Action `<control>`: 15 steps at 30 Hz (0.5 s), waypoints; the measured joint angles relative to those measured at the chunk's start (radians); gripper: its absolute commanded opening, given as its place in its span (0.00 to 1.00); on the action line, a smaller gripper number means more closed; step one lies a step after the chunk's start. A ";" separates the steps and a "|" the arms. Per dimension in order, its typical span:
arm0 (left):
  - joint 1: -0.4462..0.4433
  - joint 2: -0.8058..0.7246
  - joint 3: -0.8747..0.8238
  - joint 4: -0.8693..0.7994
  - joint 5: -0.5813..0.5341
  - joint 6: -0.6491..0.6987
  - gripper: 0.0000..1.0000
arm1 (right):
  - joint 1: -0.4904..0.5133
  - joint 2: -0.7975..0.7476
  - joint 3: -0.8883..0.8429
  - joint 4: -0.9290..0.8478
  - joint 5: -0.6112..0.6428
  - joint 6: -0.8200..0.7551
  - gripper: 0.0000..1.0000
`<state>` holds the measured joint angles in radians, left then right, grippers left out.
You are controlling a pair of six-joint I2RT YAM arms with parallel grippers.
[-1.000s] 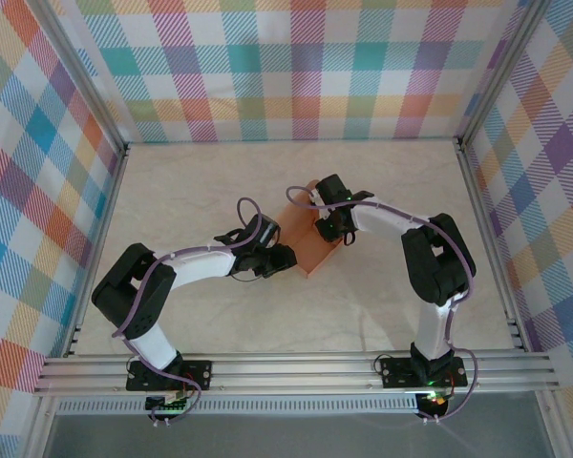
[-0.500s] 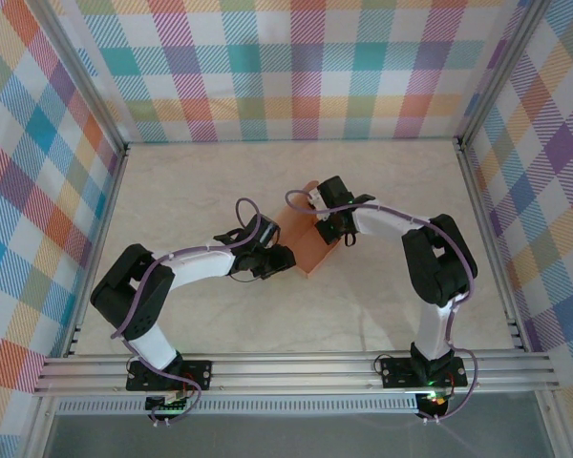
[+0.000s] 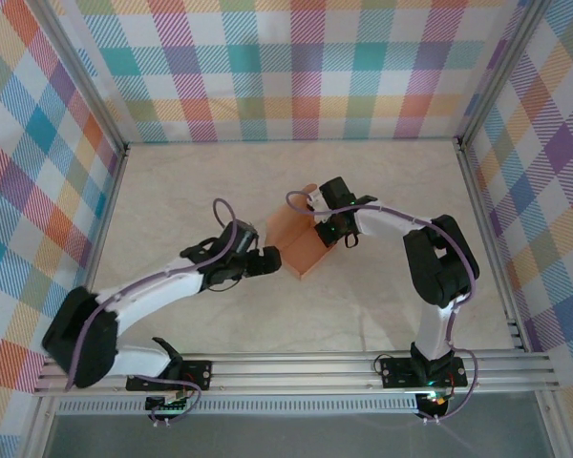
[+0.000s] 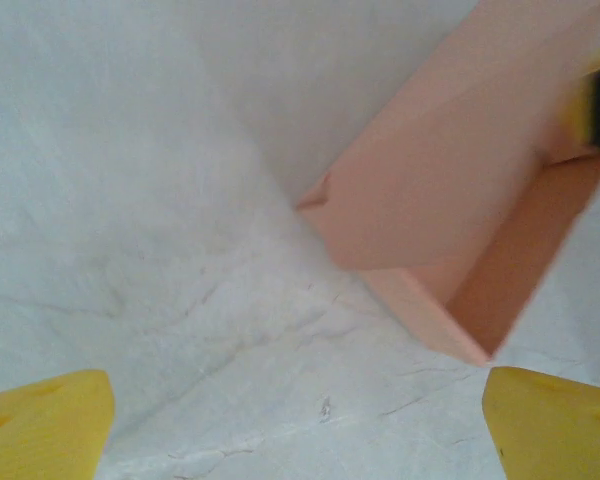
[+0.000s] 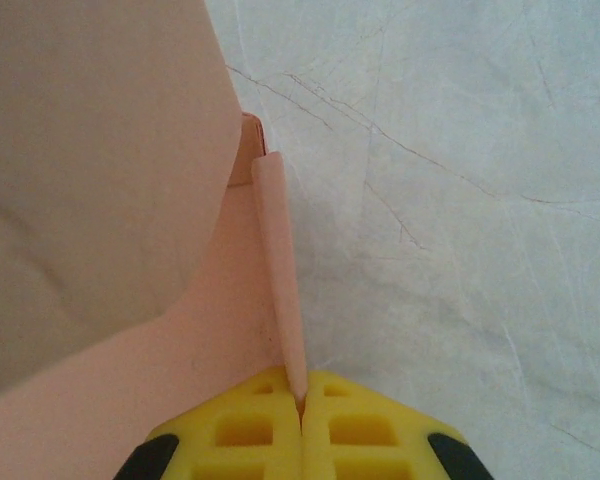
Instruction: Fold the paper box
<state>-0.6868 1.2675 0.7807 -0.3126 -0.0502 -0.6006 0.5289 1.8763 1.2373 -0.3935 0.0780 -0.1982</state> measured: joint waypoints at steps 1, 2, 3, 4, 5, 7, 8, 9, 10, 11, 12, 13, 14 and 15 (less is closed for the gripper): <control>0.000 -0.035 0.001 0.006 -0.016 0.034 0.95 | -0.002 0.000 -0.001 0.000 -0.005 -0.002 0.00; 0.003 -0.058 0.003 0.011 -0.026 0.065 0.94 | -0.004 -0.001 -0.002 0.000 -0.009 -0.002 0.00; 0.009 -0.068 0.011 0.011 -0.032 0.094 0.92 | -0.004 -0.002 -0.002 0.000 -0.012 -0.003 0.00; 0.016 -0.065 0.026 0.009 -0.035 0.122 0.89 | -0.005 -0.002 -0.004 0.000 -0.015 -0.004 0.00; 0.024 -0.049 0.048 0.006 -0.039 0.148 0.87 | -0.006 -0.002 -0.005 0.001 -0.016 -0.005 0.00; 0.051 -0.008 0.094 0.000 -0.042 0.180 0.82 | -0.006 -0.004 -0.008 0.002 -0.020 -0.006 0.00; 0.069 0.020 0.124 -0.005 -0.043 0.193 0.79 | -0.006 -0.006 -0.011 0.004 -0.021 -0.006 0.00; 0.082 0.043 0.147 -0.008 -0.046 0.200 0.78 | -0.006 -0.008 -0.013 0.004 -0.023 -0.006 0.00; 0.098 0.069 0.175 -0.012 -0.050 0.205 0.77 | -0.006 -0.010 -0.016 0.005 -0.025 -0.006 0.00; 0.113 0.093 0.201 -0.019 -0.050 0.204 0.77 | -0.006 -0.013 -0.021 0.007 -0.027 -0.006 0.00; 0.128 0.112 0.221 -0.026 -0.050 0.201 0.76 | -0.006 -0.016 -0.026 0.010 -0.028 -0.007 0.00; 0.144 0.132 0.241 -0.034 -0.049 0.196 0.75 | -0.006 -0.019 -0.031 0.012 -0.031 -0.009 0.00; 0.161 0.151 0.261 -0.047 -0.048 0.186 0.75 | -0.006 -0.023 -0.035 0.012 -0.035 -0.011 0.00; 0.179 0.172 0.280 -0.057 -0.045 0.174 0.75 | -0.006 -0.024 -0.038 0.014 -0.036 -0.014 0.00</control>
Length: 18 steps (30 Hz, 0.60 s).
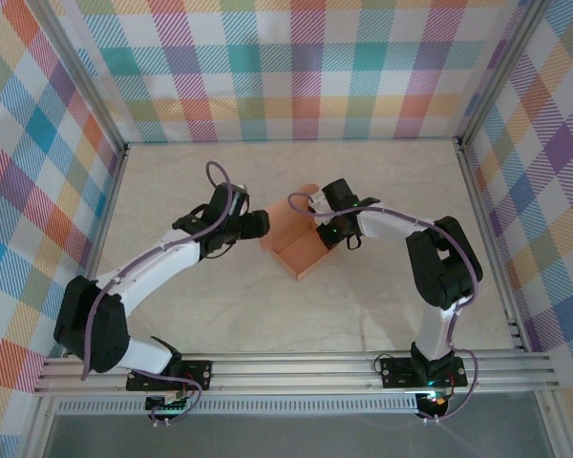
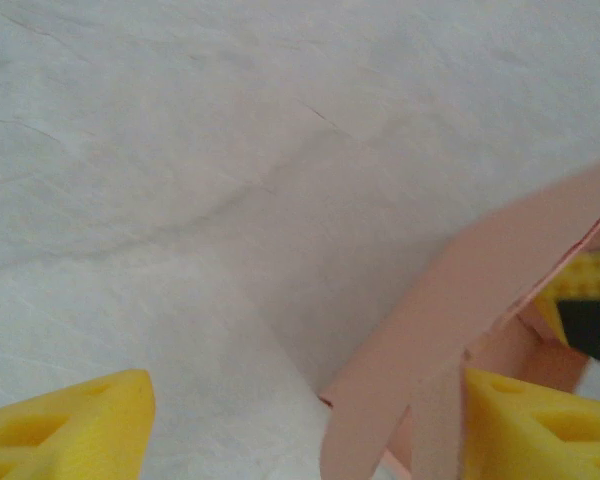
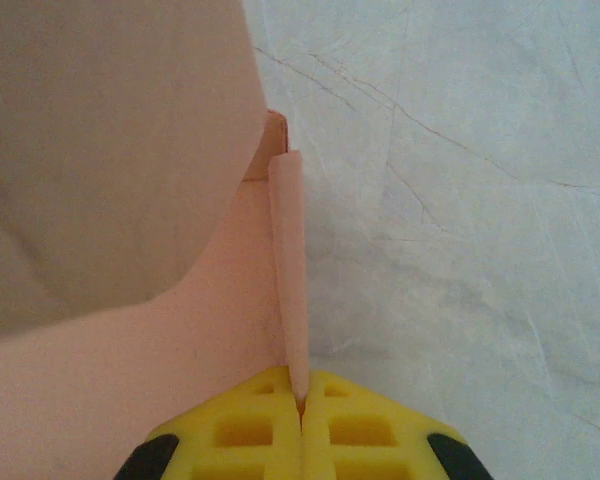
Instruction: Fold the paper box
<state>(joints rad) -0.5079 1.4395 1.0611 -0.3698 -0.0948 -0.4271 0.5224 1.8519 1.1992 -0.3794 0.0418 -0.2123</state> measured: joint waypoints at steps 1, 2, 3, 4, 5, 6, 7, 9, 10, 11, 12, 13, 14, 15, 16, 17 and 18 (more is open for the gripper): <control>0.018 0.023 0.018 -0.005 0.003 -0.013 0.74 | 0.000 -0.002 -0.004 0.001 0.002 -0.011 0.00; 0.040 0.052 0.041 -0.013 0.008 -0.026 0.74 | 0.000 -0.006 -0.008 0.002 0.001 -0.017 0.00; 0.058 0.082 0.063 -0.022 0.011 -0.037 0.74 | 0.000 -0.008 -0.011 0.002 0.002 -0.023 0.00; 0.072 0.113 0.083 -0.026 0.019 -0.048 0.74 | 0.000 -0.010 -0.014 0.002 0.001 -0.030 0.00; 0.082 0.141 0.101 -0.031 0.027 -0.056 0.74 | 0.000 -0.011 -0.016 0.002 0.001 -0.036 0.00; 0.089 0.167 0.116 -0.035 0.036 -0.063 0.74 | 0.000 -0.012 -0.016 0.002 0.001 -0.039 0.00; 0.093 0.191 0.128 -0.040 0.047 -0.071 0.73 | 0.000 -0.012 -0.016 0.002 0.001 -0.041 0.00; 0.097 0.224 0.139 -0.045 0.068 -0.078 0.72 | 0.000 -0.012 -0.016 0.002 0.001 -0.045 0.00; 0.097 0.236 0.141 -0.046 0.080 -0.081 0.70 | 0.000 -0.012 -0.016 0.002 0.001 -0.048 0.00; 0.097 0.244 0.142 -0.047 0.092 -0.082 0.68 | 0.000 -0.012 -0.016 0.001 0.001 -0.051 0.01; 0.097 0.249 0.142 -0.047 0.104 -0.084 0.66 | 0.000 -0.012 -0.016 0.001 0.000 -0.056 0.04; 0.097 0.253 0.142 -0.047 0.111 -0.085 0.65 | 0.000 -0.012 -0.016 0.001 -0.001 -0.059 0.07; 0.097 0.256 0.142 -0.047 0.120 -0.088 0.63 | 0.000 -0.012 -0.016 -0.002 -0.001 -0.060 0.12; 0.097 0.260 0.142 -0.047 0.130 -0.089 0.62 | 0.000 -0.012 -0.015 -0.006 -0.001 -0.061 0.16; 0.097 0.262 0.142 -0.045 0.137 -0.093 0.61 | 0.000 -0.011 -0.015 -0.012 -0.001 -0.064 0.16; 0.097 0.266 0.142 -0.043 0.144 -0.096 0.61 | 0.000 -0.008 -0.015 -0.027 0.000 -0.066 0.16; 0.097 0.267 0.142 -0.040 0.151 -0.099 0.60 | 0.000 -0.002 -0.015 -0.042 0.002 -0.066 0.16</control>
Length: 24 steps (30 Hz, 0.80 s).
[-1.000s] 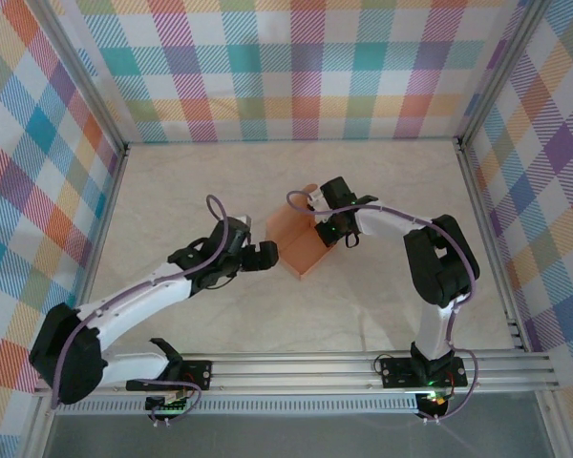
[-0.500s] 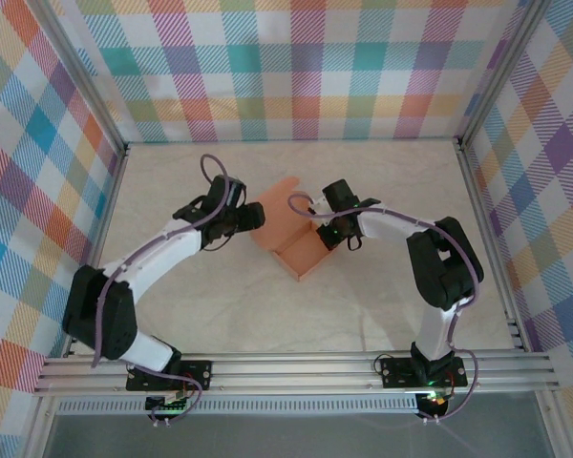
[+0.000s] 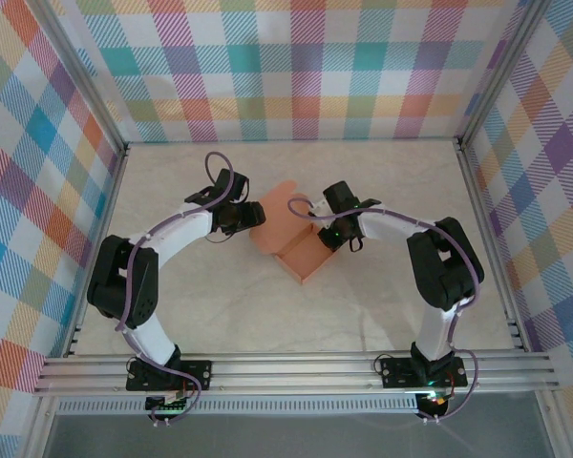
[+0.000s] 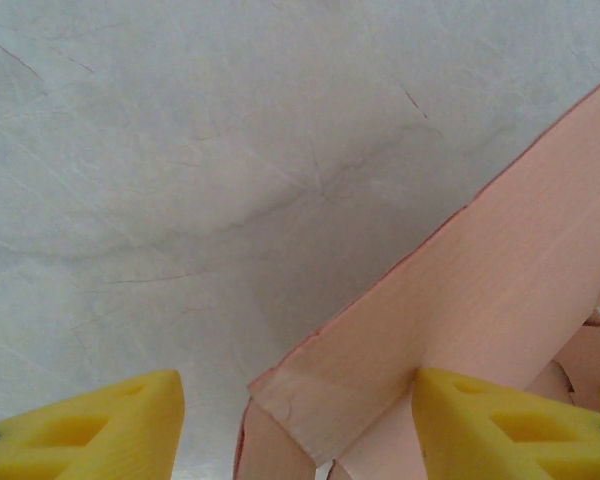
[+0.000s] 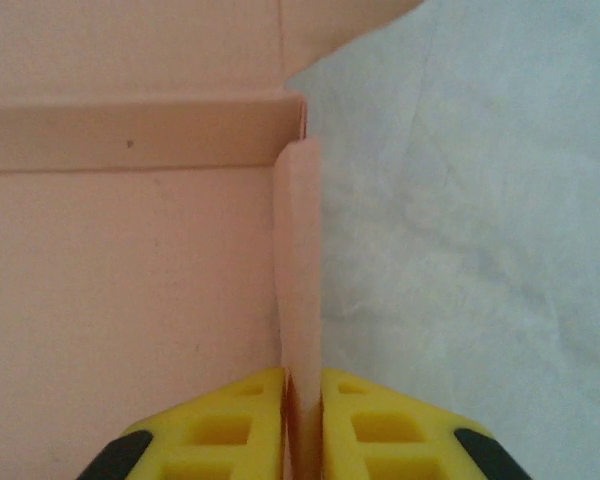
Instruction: Fold the paper box
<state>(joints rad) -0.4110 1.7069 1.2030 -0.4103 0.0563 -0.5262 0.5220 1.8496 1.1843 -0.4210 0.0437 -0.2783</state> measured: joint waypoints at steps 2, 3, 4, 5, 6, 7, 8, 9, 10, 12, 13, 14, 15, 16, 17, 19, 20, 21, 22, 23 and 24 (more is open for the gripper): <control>0.000 0.005 0.000 0.005 0.013 -0.003 0.60 | 0.000 0.016 0.000 -0.023 0.002 0.000 0.16; 0.000 0.005 0.000 0.009 0.018 -0.005 0.60 | 0.001 0.022 0.000 -0.031 0.005 0.000 0.16; 0.000 0.007 0.000 0.014 0.023 -0.005 0.60 | 0.001 0.029 0.000 -0.040 0.009 0.000 0.16; 0.000 0.007 0.000 0.019 0.029 -0.005 0.60 | 0.002 0.034 0.002 -0.045 0.012 0.000 0.16; 0.000 0.008 0.000 0.021 0.031 -0.005 0.60 | 0.003 0.035 0.006 -0.049 0.017 0.000 0.16; 0.000 0.009 0.000 0.022 0.033 -0.005 0.60 | 0.006 0.036 0.013 -0.056 0.027 -0.001 0.16; 0.000 0.011 0.000 0.023 0.035 -0.005 0.60 | 0.009 0.040 0.019 -0.064 0.036 -0.002 0.14; 0.000 0.013 0.000 0.024 0.037 -0.005 0.60 | 0.012 0.043 0.024 -0.069 0.048 -0.008 0.10; 0.000 0.015 0.000 0.024 0.040 -0.006 0.60 | 0.016 0.048 0.031 -0.076 0.060 -0.010 0.05; 0.000 0.020 0.000 0.024 0.041 -0.006 0.59 | 0.023 0.054 0.041 -0.084 0.080 -0.014 0.00; 0.000 0.022 0.000 0.024 0.041 -0.006 0.59 | 0.027 0.056 0.044 -0.087 0.089 -0.021 0.00; 0.000 0.022 0.000 0.024 0.042 -0.006 0.59 | 0.032 0.059 0.048 -0.091 0.101 -0.027 0.00; 0.000 0.022 0.000 0.024 0.045 -0.006 0.59 | 0.036 0.063 0.053 -0.095 0.113 -0.027 0.00; 0.000 0.022 0.000 0.025 0.048 -0.006 0.59 | 0.043 0.067 0.059 -0.097 0.130 -0.029 0.00; 0.000 0.022 0.000 0.027 0.049 -0.006 0.59 | 0.050 0.072 0.064 -0.097 0.149 -0.031 0.00; 0.000 0.022 0.000 0.027 0.053 -0.006 0.59 | 0.063 0.082 0.073 -0.096 0.186 -0.034 0.00; 0.000 0.022 0.000 0.027 0.056 -0.006 0.59 | 0.069 0.087 0.078 -0.095 0.208 -0.037 0.00; 0.000 0.022 0.000 0.028 0.057 -0.007 0.59 | 0.075 0.091 0.080 -0.092 0.227 -0.039 0.00; 0.000 0.022 0.000 0.028 0.058 -0.008 0.59 | 0.079 0.095 0.081 -0.088 0.244 -0.041 0.00; 0.000 0.022 0.000 0.028 0.059 -0.008 0.59 | 0.083 0.097 0.081 -0.084 0.261 -0.042 0.00; 0.000 0.022 0.000 0.028 0.059 -0.008 0.59 | 0.087 0.099 0.081 -0.082 0.272 -0.044 0.00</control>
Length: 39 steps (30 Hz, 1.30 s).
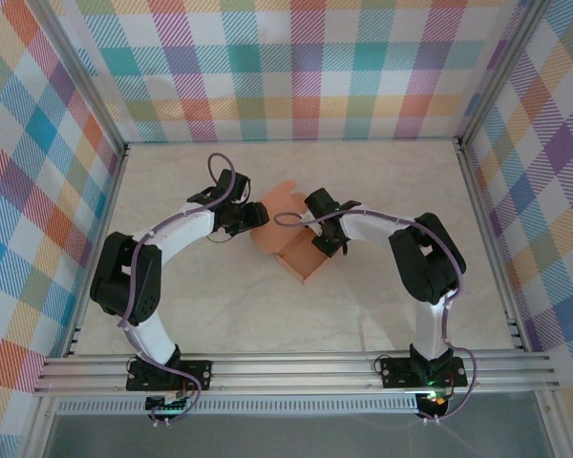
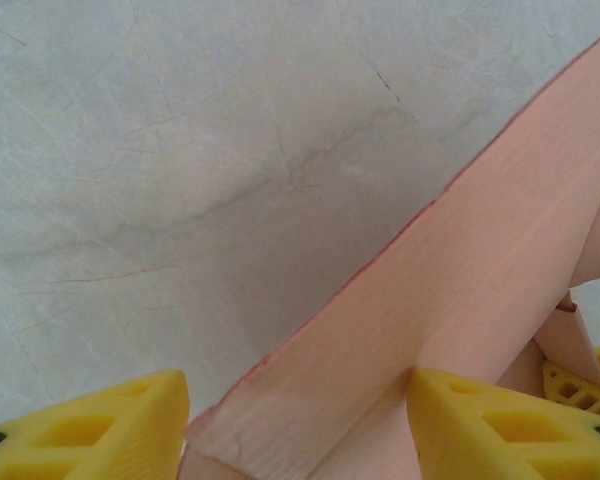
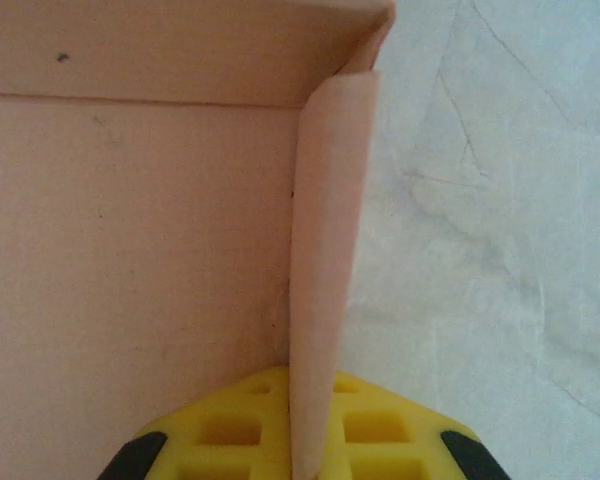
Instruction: Fold the paper box
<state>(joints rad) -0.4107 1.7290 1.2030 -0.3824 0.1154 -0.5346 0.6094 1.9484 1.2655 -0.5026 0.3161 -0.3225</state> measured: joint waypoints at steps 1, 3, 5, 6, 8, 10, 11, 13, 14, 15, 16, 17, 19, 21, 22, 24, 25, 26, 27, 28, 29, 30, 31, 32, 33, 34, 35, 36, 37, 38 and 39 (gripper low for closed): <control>0.000 0.000 0.000 0.000 0.000 0.000 0.59 | 0.003 0.002 0.001 0.003 0.010 -0.001 0.00; 0.000 0.000 0.000 0.000 0.000 0.000 0.59 | 0.006 0.003 0.001 0.008 0.017 0.000 0.02; 0.000 0.000 0.000 0.000 0.000 0.000 0.59 | 0.005 0.000 0.000 0.010 0.014 0.002 0.11; 0.000 0.000 0.000 0.000 0.000 0.000 0.60 | 0.003 -0.002 -0.001 0.012 0.007 0.006 0.15; 0.000 0.000 0.000 0.000 0.000 0.000 0.60 | -0.006 -0.006 -0.002 0.012 -0.016 0.020 0.22; 0.000 0.000 0.000 0.000 0.000 0.000 0.60 | -0.016 -0.012 -0.002 0.010 -0.043 0.032 0.27; 0.000 0.000 0.000 0.000 0.000 0.000 0.60 | -0.020 -0.015 -0.002 0.008 -0.057 0.037 0.27; 0.000 0.000 0.000 0.000 0.001 0.000 0.59 | -0.027 -0.022 -0.001 0.002 -0.085 0.046 0.32; 0.000 0.000 -0.001 0.000 0.002 0.000 0.60 | -0.030 -0.025 -0.001 0.002 -0.093 0.053 0.35; 0.000 0.000 -0.002 0.000 0.007 0.000 0.60 | -0.033 -0.027 -0.001 0.001 -0.102 0.056 0.37; 0.000 0.000 -0.004 0.001 0.011 0.000 0.60 | -0.034 -0.029 0.000 0.000 -0.110 0.060 0.41; 0.000 0.000 -0.008 0.003 0.016 0.000 0.60 | -0.034 -0.030 0.000 0.000 -0.119 0.067 0.43; -0.001 0.000 -0.017 0.016 0.023 0.000 0.60 | -0.034 -0.031 0.001 0.000 -0.136 0.079 0.47; -0.001 0.000 -0.023 0.019 0.027 0.000 0.61 | -0.034 -0.031 0.003 0.000 -0.154 0.088 0.51; -0.001 0.000 -0.024 0.019 0.027 0.000 0.60 | -0.034 -0.031 0.005 0.000 -0.166 0.095 0.52; -0.001 0.000 -0.025 0.020 0.027 0.000 0.61 | -0.034 -0.032 0.008 0.000 -0.179 0.102 0.52; -0.001 -0.001 -0.026 0.021 0.029 0.000 0.61 | -0.034 -0.032 0.011 0.000 -0.183 0.102 0.52; -0.001 -0.002 -0.027 0.022 0.031 0.000 0.61 | -0.034 -0.032 0.015 -0.001 -0.184 0.105 0.52; -0.001 -0.002 -0.028 0.022 0.033 0.000 0.61 | -0.034 -0.032 0.020 -0.002 -0.186 0.105 0.53; -0.001 -0.002 -0.028 0.022 0.034 0.000 0.61 | -0.034 -0.033 0.026 -0.001 -0.187 0.105 0.54; -0.001 -0.003 -0.028 0.022 0.034 0.000 0.61 | -0.034 -0.034 0.028 0.000 -0.191 0.106 0.56; -0.001 -0.003 -0.028 0.022 0.034 0.000 0.61 | -0.034 -0.036 0.029 0.000 -0.201 0.107 0.58; -0.001 -0.003 -0.028 0.022 0.034 0.000 0.61 | -0.035 -0.040 0.029 -0.001 -0.215 0.106 0.59; -0.001 -0.003 -0.029 0.022 0.034 0.000 0.61 | -0.038 -0.045 0.029 -0.002 -0.235 0.105 0.61; -0.001 -0.004 -0.029 0.023 0.034 0.000 0.61 | -0.040 -0.051 0.029 -0.003 -0.254 0.105 0.62; -0.001 -0.004 -0.029 0.023 0.034 0.000 0.61 | -0.042 -0.058 0.029 -0.004 -0.277 0.105 0.62; -0.001 -0.004 -0.029 0.023 0.034 0.000 0.61 | -0.045 -0.065 0.029 -0.004 -0.298 0.105 0.65; -0.001 -0.004 -0.029 0.023 0.034 0.000 0.61 | -0.048 -0.071 0.029 -0.003 -0.316 0.106 0.65; -0.001 -0.004 -0.030 0.023 0.034 0.000 0.61 | -0.052 -0.077 0.029 -0.002 -0.336 0.108 0.65; -0.001 -0.004 -0.030 0.023 0.035 0.000 0.61 | -0.055 -0.081 0.029 0.002 -0.353 0.113 0.65; -0.001 -0.004 -0.030 0.023 0.035 0.000 0.61 | -0.058 -0.082 0.029 0.006 -0.365 0.119 0.66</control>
<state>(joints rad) -0.4118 1.7248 1.1728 -0.3599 0.1505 -0.5346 0.5518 1.8660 1.2942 -0.4965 -0.0490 -0.2031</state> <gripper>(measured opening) 0.610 0.653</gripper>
